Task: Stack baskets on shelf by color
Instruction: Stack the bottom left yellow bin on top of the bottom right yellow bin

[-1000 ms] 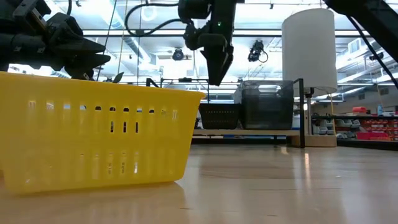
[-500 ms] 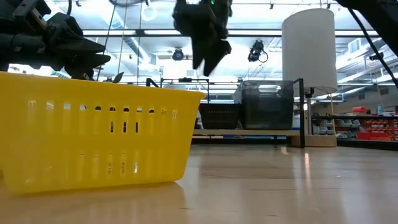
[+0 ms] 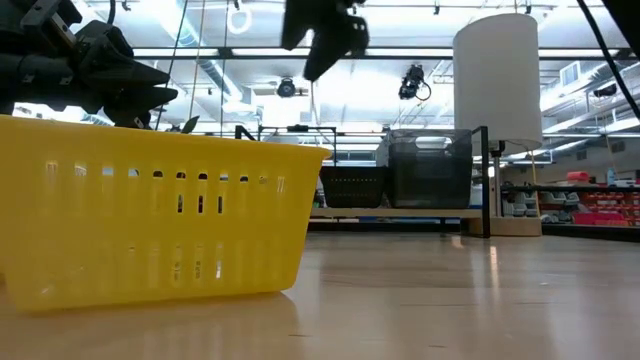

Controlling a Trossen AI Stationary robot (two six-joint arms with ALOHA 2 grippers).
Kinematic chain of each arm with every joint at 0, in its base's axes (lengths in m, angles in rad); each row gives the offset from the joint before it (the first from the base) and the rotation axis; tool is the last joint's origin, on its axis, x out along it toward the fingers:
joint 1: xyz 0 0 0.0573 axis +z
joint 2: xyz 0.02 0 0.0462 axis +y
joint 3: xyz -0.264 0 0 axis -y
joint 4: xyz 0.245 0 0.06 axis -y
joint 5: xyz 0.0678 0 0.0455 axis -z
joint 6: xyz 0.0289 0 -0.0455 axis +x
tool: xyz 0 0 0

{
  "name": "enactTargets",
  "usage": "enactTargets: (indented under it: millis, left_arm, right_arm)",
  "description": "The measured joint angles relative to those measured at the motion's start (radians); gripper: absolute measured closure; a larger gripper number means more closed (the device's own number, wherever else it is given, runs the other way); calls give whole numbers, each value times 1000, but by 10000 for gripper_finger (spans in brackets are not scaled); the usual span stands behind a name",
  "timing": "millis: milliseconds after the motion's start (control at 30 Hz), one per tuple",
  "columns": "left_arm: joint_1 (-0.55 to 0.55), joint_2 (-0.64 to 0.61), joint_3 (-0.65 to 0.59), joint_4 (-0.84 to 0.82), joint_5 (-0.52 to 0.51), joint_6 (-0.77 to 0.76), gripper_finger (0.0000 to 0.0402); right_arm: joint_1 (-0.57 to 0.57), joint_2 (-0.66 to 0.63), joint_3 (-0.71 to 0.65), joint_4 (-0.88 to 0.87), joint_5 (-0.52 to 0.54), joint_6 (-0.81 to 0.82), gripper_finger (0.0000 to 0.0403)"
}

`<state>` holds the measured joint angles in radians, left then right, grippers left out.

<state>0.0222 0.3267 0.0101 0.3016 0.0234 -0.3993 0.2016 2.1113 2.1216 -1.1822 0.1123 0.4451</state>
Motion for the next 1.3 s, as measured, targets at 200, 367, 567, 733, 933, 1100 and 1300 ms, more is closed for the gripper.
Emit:
enactTargets:
  millis: [200,367,567,733,933,1100,1300]
  left_arm:
    - [0,0,0,0,0,-1,285]
    - [0,0,0,0,0,0,285]
    - [0,0,0,0,0,-1,285]
    - [0,0,0,0,0,-1,285]
    - [0,0,0,-2,0,0,285]
    - [0,0,0,-1,0,-1,285]
    - [0,0,0,1,0,0,285]
  right_arm:
    - [15,0,-1,-46,2,6,105]
    - [3,0,-1,-93,68,-44,106]
    - [-23,-20,-2,-104,111,-97,114]
    - [-24,-48,-1,-133,132,-163,120]
    - [-53,-60,-1,-74,11,-225,136]
    - [-45,-21,-1,89,-31,-222,153]
    - [6,22,0,240,-60,-283,158]
